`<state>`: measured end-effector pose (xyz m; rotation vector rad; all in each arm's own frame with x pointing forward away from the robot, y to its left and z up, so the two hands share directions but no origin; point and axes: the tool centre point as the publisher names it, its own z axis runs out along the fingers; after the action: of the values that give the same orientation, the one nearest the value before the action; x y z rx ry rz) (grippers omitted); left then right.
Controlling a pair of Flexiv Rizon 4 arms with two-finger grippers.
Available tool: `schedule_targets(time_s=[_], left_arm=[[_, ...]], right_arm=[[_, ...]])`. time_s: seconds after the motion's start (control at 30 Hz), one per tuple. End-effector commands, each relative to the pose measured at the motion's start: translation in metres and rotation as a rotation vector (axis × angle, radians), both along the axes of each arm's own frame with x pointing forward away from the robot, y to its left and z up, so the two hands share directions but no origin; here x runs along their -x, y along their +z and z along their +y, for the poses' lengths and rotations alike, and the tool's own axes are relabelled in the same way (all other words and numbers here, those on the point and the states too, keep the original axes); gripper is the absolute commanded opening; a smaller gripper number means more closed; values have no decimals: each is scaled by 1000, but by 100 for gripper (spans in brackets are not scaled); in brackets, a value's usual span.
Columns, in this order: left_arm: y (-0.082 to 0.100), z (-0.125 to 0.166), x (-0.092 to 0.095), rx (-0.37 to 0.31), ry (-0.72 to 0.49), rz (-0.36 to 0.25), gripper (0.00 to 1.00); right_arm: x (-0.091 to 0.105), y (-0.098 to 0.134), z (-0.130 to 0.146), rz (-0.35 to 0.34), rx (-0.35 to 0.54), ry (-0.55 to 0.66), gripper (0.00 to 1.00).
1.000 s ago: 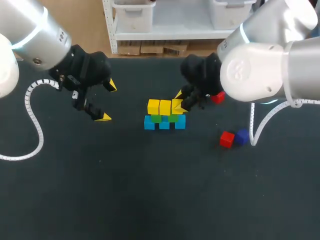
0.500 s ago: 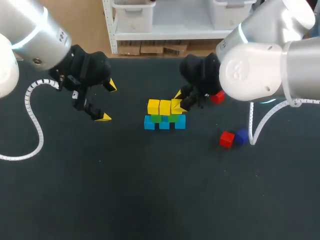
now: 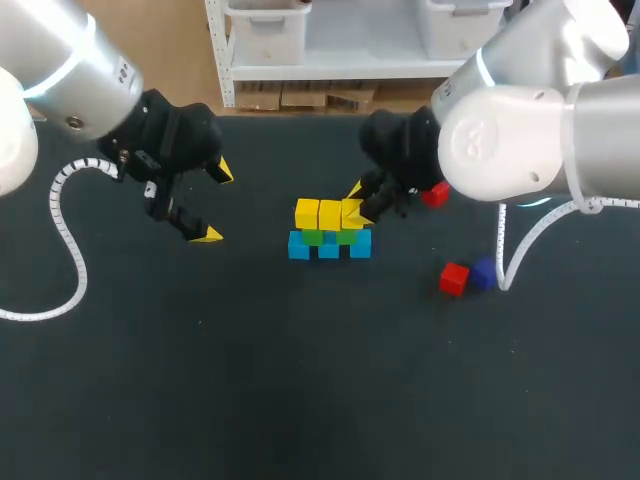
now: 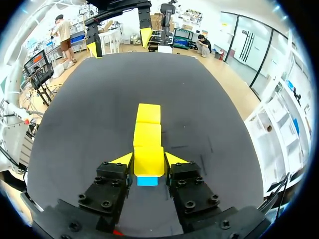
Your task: Place the blue cubes, place green cubes on the blue cubes, place the yellow cubes on the green cubes, then place the red cubes on the yellow cubes, and place purple cube on the red cubes.
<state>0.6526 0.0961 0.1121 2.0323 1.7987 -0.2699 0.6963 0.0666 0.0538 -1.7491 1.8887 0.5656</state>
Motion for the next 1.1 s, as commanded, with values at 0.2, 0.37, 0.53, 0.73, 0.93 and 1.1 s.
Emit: schedule_targets(time_s=[0.2, 0.37, 0.53, 0.73, 0.93, 1.1], left_arm=[[-1, 1, 0, 4, -4, -1, 100], [-1, 1, 0, 4, -4, -1, 100], [-1, 1, 0, 4, -4, -1, 100], [-1, 1, 0, 4, -4, -1, 100], [-1, 1, 0, 4, -4, -1, 100], [-1, 1, 0, 4, -4, -1, 100]], right_arm=[[-2, -1, 0, 10, -3, 3, 8], [-3, -2, 1, 12, -6, 4, 15], [-3, -2, 1, 15, -5, 4, 27], [-4, -2, 2, 18, -7, 7, 49], [-4, -2, 1, 24, -7, 6, 100], [-4, 6, -8, 32, -21, -19, 100]])
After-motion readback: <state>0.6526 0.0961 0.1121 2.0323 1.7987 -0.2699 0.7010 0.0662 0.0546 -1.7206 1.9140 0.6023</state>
